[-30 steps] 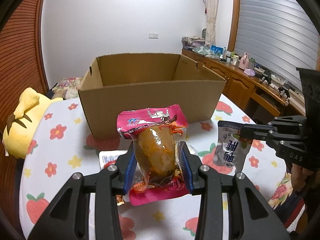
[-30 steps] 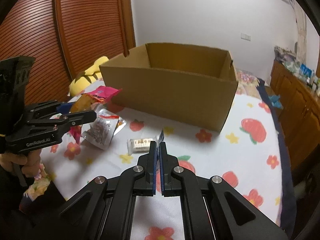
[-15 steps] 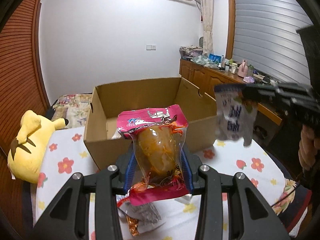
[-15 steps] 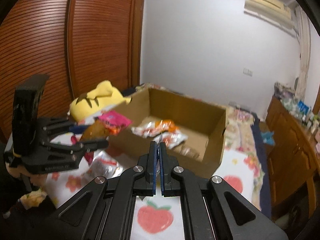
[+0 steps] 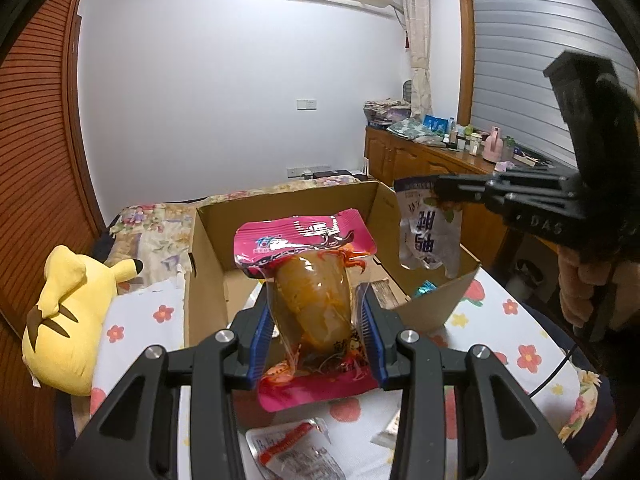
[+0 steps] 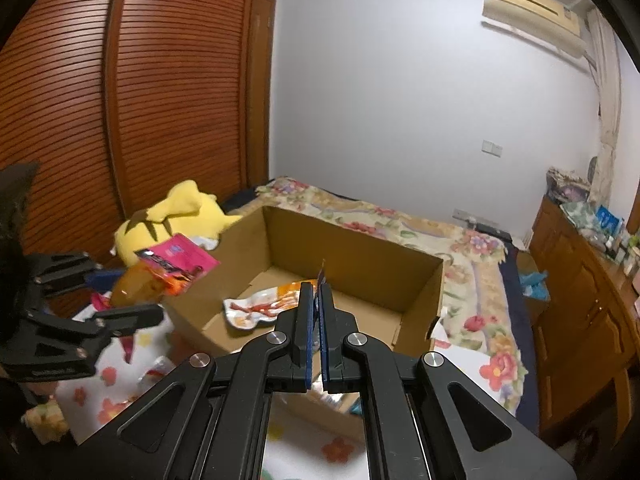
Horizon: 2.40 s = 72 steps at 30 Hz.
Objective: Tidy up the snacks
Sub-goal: 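Carry both packs over the box and open both tools to drop them, then withdraw both tools to the table toward the foil pack and nougat bar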
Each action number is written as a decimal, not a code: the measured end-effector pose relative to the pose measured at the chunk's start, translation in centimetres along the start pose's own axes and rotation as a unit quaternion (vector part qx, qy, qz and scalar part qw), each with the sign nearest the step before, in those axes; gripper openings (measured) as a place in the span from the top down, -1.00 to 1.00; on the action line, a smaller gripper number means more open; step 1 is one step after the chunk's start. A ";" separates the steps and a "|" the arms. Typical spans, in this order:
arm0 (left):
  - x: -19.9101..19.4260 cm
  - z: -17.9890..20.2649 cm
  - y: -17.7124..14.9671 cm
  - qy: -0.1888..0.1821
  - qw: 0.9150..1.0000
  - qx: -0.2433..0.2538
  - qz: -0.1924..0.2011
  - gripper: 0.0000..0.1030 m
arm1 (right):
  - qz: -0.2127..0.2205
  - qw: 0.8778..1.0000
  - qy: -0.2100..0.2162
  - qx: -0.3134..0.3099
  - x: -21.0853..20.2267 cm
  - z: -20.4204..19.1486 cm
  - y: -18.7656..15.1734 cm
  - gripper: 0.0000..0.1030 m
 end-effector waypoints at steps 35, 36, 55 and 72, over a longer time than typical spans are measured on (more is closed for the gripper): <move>11.2 -1.3 2.8 0.032 0.997 0.016 -0.073 0.22 | -0.057 0.997 0.040 0.043 3.1 1.8 -7.0 0.67; 11.7 -1.3 2.6 0.033 0.996 0.016 -0.077 0.21 | -0.055 0.997 0.041 0.043 2.9 1.8 -7.0 0.66; 13.6 -1.3 0.9 0.040 0.992 0.024 -0.120 0.06 | -0.050 0.997 0.049 0.038 2.0 0.4 -7.5 0.37; 6.5 0.2 0.8 0.025 0.997 0.031 -0.073 -0.13 | -0.046 0.997 0.035 0.050 -0.8 -1.5 -8.0 0.08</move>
Point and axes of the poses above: each gripper's, at about its wrist camera, not at the fingertips, and x roughly the way its jaws point, z to its right, y to its top, the point moved 9 cm from there along x, roughly the way its jaws point
